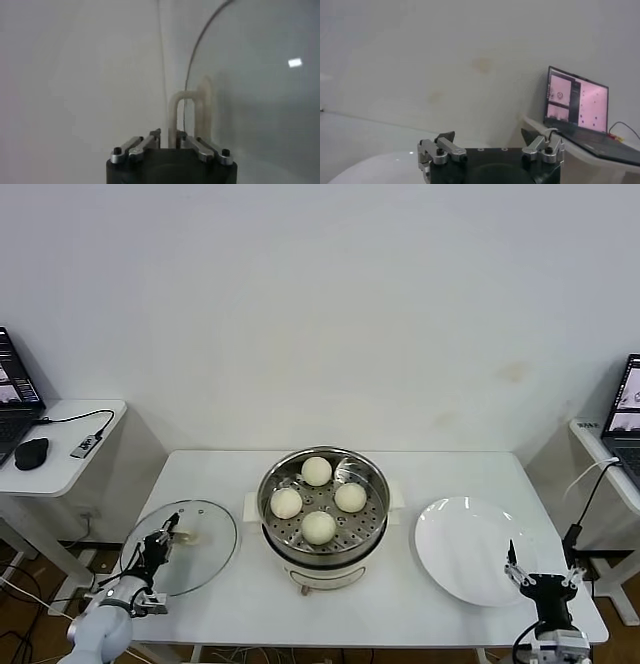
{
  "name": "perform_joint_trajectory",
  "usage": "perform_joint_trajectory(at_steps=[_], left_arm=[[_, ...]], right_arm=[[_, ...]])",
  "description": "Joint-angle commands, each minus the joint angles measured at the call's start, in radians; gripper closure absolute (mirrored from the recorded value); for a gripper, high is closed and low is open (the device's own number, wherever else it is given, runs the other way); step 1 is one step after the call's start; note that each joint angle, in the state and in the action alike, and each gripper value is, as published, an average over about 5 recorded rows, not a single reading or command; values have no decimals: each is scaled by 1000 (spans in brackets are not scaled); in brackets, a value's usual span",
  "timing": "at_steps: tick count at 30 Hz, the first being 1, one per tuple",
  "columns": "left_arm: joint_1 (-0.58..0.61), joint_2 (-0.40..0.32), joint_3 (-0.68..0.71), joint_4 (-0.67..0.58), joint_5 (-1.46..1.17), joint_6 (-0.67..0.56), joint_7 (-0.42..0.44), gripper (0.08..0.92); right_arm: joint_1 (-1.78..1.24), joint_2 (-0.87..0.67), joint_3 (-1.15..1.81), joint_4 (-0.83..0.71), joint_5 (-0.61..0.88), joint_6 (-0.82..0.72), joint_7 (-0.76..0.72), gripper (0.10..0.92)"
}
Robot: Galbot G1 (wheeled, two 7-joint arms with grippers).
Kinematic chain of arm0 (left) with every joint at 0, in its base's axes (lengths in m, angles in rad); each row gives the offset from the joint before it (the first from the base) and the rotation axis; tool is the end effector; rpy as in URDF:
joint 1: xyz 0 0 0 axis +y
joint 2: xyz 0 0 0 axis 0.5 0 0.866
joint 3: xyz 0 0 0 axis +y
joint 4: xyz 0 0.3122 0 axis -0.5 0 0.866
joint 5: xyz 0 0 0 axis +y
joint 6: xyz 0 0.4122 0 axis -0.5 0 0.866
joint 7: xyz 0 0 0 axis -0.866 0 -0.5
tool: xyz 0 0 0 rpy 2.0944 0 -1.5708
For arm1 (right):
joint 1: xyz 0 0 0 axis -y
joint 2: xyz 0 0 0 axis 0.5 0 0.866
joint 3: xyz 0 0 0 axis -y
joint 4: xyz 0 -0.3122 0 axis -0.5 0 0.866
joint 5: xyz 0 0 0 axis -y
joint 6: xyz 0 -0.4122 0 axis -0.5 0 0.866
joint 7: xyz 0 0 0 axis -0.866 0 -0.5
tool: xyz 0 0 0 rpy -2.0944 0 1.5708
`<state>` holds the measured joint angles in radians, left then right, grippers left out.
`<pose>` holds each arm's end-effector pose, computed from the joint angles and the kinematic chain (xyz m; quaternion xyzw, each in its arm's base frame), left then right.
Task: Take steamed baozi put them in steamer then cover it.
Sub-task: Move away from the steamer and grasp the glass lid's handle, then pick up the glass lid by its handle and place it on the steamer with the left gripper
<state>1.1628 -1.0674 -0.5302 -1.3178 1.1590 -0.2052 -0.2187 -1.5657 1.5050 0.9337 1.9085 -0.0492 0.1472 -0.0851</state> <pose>0.3546 0.2027 -0.4062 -0.0796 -0.6864 -0.7227 0.0116 0.2280 -0.1663 -0.3201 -0.1175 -0.9816 0.1491 0.0205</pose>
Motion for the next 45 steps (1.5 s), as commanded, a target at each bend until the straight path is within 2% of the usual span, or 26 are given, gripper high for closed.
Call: perform_joint_trajectory(at_steps=[1,8,15,23,29,33,37,45], left_arm=[[111,20,-45,-233,-86,91,-11,857],[256,84,-94,-539,-269,299,117,857],[289,113,-120,-713,-322,428,194,857],[229,201,10,-866,-373,589,276,857],[64,261,244,-881,-363,676,300,857],[-65,234,386,-852,-351,748,321,857],[-186,172,507,-787,-295,800,358,857],[-309,-15,654,-698,-31,809,495,857]], right_arm=[[-13,-32,-41,5,-2,15,5,203],[-22,-35,-67,19,-11,19,4,203],[-34,-28,-96,38,-22,20,3,203],[-31,-4,-109,36,-64,24,3,203],[-18,36,-115,0,-133,43,22,203],[-2,55,-125,-26,-180,43,44,203],[13,69,-132,-51,-229,45,64,203],[29,73,-157,-58,-251,31,78,203]])
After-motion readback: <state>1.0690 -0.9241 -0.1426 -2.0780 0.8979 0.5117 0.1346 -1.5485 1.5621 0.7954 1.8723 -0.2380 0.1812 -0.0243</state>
